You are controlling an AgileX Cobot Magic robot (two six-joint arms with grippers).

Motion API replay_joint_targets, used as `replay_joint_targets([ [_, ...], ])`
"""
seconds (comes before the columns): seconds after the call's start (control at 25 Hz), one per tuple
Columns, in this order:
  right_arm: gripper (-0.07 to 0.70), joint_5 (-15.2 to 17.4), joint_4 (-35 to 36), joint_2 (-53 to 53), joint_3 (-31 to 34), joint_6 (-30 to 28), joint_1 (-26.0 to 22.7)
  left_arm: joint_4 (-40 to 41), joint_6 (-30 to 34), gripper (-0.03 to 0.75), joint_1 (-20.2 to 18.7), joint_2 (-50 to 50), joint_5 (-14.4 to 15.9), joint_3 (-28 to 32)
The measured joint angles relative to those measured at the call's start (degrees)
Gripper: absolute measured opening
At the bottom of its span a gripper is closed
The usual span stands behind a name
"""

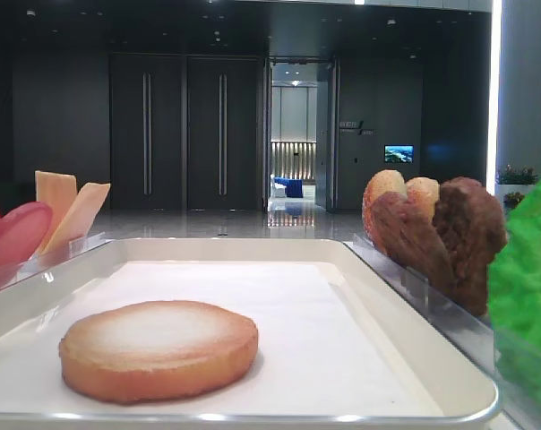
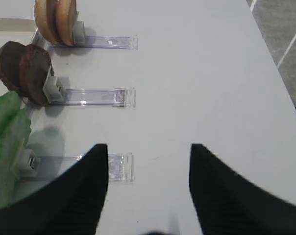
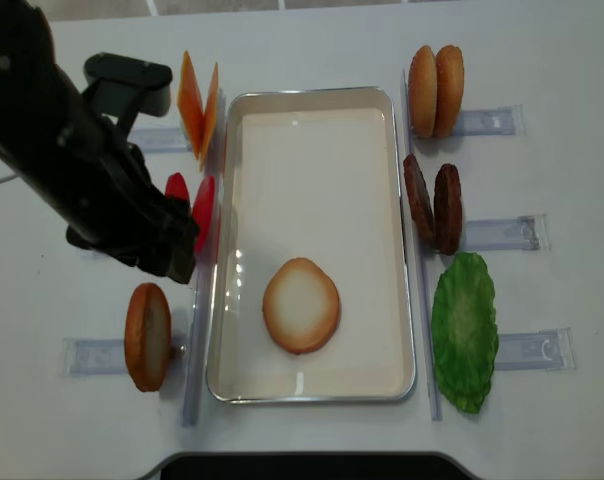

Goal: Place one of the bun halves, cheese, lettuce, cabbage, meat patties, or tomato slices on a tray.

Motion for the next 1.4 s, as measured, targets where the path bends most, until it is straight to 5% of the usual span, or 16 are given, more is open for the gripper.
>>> replay_joint_targets([
  [0.56, 0.36, 0.0, 0.0, 0.0, 0.0, 0.0, 0.0, 2.86, 8.05, 0.526, 22.67, -3.75, 0.16, 0.0],
  [1.04, 0.36, 0.0, 0.0, 0.0, 0.0, 0.0, 0.0, 5.06, 8.17, 0.524, 24.8, -4.88, 0.2, 0.0],
  [1.4, 0.36, 0.0, 0.0, 0.0, 0.0, 0.0, 0.0, 5.4, 8.28, 0.517, 24.8, -22.5, 0.98, 4.72],
])
